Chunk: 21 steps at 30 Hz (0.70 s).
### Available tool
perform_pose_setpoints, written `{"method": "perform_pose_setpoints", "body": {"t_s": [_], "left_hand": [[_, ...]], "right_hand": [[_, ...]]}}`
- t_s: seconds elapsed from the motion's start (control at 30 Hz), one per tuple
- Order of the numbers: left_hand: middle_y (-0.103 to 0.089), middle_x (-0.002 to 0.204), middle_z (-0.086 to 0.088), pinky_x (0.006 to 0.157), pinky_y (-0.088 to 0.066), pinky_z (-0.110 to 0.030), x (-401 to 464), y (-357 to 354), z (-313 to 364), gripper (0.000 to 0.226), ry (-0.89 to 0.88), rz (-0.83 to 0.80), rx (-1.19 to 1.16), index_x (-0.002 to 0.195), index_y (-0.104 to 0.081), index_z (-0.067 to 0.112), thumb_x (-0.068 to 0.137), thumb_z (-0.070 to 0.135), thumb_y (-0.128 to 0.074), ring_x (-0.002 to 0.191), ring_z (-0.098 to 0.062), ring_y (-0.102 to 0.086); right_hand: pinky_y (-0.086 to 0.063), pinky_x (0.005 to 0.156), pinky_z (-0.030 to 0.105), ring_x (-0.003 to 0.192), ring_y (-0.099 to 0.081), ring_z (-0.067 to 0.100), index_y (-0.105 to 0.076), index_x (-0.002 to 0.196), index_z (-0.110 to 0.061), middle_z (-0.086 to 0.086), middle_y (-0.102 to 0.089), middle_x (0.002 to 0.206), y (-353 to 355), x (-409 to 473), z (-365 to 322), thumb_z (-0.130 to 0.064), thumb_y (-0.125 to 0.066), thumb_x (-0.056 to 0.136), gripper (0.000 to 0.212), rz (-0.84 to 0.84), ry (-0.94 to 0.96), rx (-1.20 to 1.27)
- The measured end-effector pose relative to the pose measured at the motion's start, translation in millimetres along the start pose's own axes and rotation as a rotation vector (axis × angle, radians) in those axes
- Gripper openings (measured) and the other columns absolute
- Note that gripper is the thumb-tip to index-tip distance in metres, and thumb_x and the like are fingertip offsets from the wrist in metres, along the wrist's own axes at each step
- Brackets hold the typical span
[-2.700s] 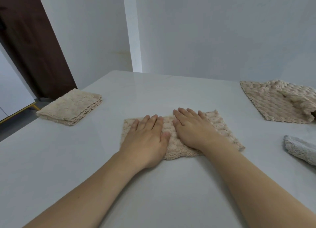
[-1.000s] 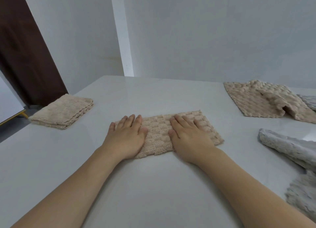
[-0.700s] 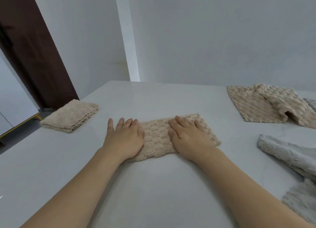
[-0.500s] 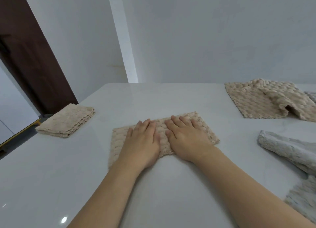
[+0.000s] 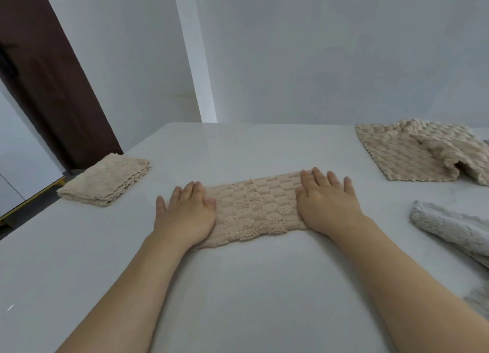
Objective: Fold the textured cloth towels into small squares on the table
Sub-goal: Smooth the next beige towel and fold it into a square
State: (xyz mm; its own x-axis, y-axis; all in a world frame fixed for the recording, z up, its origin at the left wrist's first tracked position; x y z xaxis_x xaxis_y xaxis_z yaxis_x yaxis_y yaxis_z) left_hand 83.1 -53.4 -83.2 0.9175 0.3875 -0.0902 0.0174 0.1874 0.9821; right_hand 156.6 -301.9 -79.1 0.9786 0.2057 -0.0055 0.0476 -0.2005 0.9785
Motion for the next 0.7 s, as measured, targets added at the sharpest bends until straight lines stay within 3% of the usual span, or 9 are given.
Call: {"method": "perform_pose_setpoints", "body": {"t_s": [0.1,0.17,0.27,0.53,0.7], "left_hand": [[-0.008,0.165,-0.001,0.121,0.007,-0.048,-8.4,12.4,18.6,0.059,-0.067,0.189,0.041,0.156,-0.014,0.014,0.102,0.038,-0.015,0.151,-0.021,0.003],[-0.007,0.165,0.000,0.121,0.006,-0.044,-17.2,12.4,41.3,0.058,-0.212,0.244,0.020,0.156,-0.013,0.015,0.103,0.038,-0.017,0.151,-0.018,0.003],[-0.002,0.165,0.006,0.122,0.003,-0.043,-24.0,-7.4,63.1,0.059,-0.339,0.120,0.055,0.157,-0.005,0.021,0.103,0.042,-0.013,0.151,-0.013,0.003],[0.004,0.165,0.009,0.122,0.005,-0.043,-18.2,-13.3,59.2,0.059,-0.312,0.029,0.063,0.157,0.000,0.029,0.103,0.047,-0.011,0.150,-0.011,0.007],[0.001,0.164,0.012,0.121,0.002,-0.047,7.9,-2.8,7.7,0.058,-0.069,-0.005,-0.043,0.156,-0.004,0.035,0.101,0.049,-0.013,0.151,-0.018,0.003]], "right_hand": [[0.009,0.120,0.045,0.150,0.003,0.021,-0.020,0.154,-0.018,0.000,-0.007,0.163,12.3,-4.2,-20.9,-0.034,-0.016,0.102,0.054,0.180,0.119,-0.006],[0.006,0.121,0.041,0.150,0.002,0.016,-0.017,0.155,-0.022,-0.003,-0.005,0.163,10.8,-10.1,-42.1,-0.035,-0.018,0.104,0.053,0.133,0.278,0.082],[0.004,0.121,0.041,0.149,0.001,0.014,-0.012,0.155,-0.027,-0.006,-0.003,0.163,-7.1,-15.4,-54.4,-0.039,-0.016,0.103,0.053,-0.004,0.362,0.032],[0.004,0.121,0.040,0.149,0.001,0.013,-0.009,0.155,-0.030,-0.007,-0.002,0.163,-13.6,-11.8,-51.5,-0.041,-0.014,0.103,0.053,-0.016,0.337,-0.024],[0.009,0.119,0.048,0.149,0.005,0.014,-0.004,0.155,-0.030,-0.008,0.002,0.163,-5.8,-3.6,-21.7,-0.041,-0.011,0.102,0.055,-0.037,0.191,-0.023]]}}
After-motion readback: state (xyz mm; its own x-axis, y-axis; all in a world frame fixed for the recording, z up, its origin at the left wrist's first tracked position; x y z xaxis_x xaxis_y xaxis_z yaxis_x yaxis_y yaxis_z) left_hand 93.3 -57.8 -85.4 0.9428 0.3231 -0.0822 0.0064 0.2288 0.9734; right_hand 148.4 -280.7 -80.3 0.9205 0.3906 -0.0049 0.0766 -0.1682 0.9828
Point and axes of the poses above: each hand's wrist, its own x-axis towards the middle knuckle, its own y-axis out of the back of the hand, z = x × y, the point moved 5 cm from there along x, towards the middle knuckle
